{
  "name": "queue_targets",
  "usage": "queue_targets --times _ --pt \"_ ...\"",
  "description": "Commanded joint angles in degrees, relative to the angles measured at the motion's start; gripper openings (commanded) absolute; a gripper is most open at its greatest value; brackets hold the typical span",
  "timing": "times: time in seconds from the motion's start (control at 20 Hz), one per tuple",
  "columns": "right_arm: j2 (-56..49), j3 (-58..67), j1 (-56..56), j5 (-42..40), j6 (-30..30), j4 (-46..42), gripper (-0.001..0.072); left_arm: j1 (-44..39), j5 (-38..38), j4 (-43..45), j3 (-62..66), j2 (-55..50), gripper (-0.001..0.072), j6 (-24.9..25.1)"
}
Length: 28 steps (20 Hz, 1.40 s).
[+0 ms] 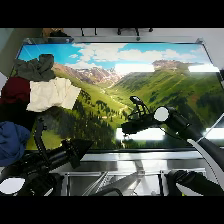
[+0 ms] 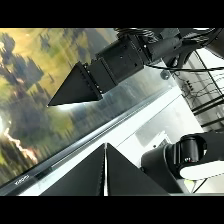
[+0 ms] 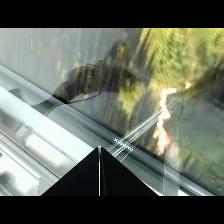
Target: Fold the shirts.
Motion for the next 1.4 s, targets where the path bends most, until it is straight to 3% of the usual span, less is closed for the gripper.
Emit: queue_targets --times 0.0,0.75,1.15,1.3,1.35 --pt "0.04 -0.02 0.07 0.00 0.02 0.00 0.0021 0.02 0.00 0.02 -0.02 0.04 0.0011 0.00" --pt "-0.04 -0.02 0.07 -0.17 0.00 -0.04 0.0022 0.02 0.52 0.02 -0.02 0.04 0.0011 0.02" --pt "-2.40 -0.02 0.07 -0.20 0.02 0.02 0.0021 0.02 12.87 -1.81 -0.02 0.02 0.0011 0.00" --pt "-3.82 -0.02 0.07 -0.24 0.02 0.00 0.0030 3.45 17.90 6.60 0.33 -0.74 0.0011 -1.95" --pt "-4.11 0.02 0.07 -0.85 0.04 0.00 0.0078 7.80 16.02 10.67 1.33 -1.62 0.0016 -4.46"
